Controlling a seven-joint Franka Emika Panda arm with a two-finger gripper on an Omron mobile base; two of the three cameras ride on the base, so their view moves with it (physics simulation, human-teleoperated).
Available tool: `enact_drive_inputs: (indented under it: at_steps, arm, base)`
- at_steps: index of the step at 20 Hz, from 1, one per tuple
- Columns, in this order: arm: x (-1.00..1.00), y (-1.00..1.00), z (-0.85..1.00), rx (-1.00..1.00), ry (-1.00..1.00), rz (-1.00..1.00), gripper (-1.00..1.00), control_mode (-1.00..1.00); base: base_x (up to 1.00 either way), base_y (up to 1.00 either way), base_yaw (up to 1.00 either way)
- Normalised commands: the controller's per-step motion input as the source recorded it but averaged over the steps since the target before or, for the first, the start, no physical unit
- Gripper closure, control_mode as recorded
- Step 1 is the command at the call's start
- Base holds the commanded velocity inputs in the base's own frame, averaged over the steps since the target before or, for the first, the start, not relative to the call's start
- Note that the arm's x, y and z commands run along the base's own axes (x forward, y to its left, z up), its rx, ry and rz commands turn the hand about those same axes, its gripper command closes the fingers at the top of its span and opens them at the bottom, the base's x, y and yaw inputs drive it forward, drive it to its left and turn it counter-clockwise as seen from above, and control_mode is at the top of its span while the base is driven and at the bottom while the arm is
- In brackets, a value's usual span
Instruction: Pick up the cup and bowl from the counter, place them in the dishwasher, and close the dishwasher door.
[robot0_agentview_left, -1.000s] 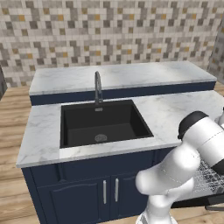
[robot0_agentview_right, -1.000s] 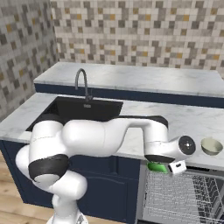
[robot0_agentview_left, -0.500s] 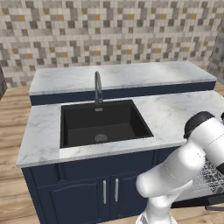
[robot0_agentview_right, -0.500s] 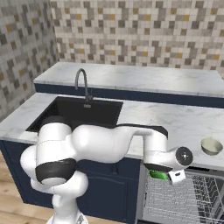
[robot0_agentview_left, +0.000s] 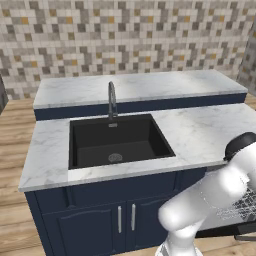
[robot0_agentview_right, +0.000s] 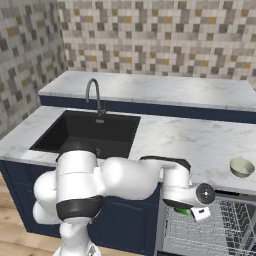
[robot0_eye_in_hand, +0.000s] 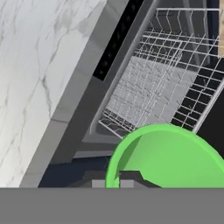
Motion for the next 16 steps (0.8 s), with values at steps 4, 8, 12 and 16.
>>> enact_drive_inputs:
  at_steps: [4, 8, 12, 16]
  arm:
    - [0.00, -0.33, -0.39, 0.08, -0.05, 0.00, 1.00, -1.00]
    - [0.00, -0.41, -0.33, 0.15, -0.06, 0.00, 1.00, -1.00]
    - [0.00, -0.44, -0.37, 0.21, -0.04, 0.00, 1.00, -1.00]
    - [0.03, -0.41, -0.49, 0.19, 0.00, 0.00, 1.00, -1.00]
  base:
    - [0.00, 0.00, 0.00]
    - [0.00, 0.00, 0.00]
    - [0.00, 0.00, 0.00]
    - [0.00, 0.00, 0.00]
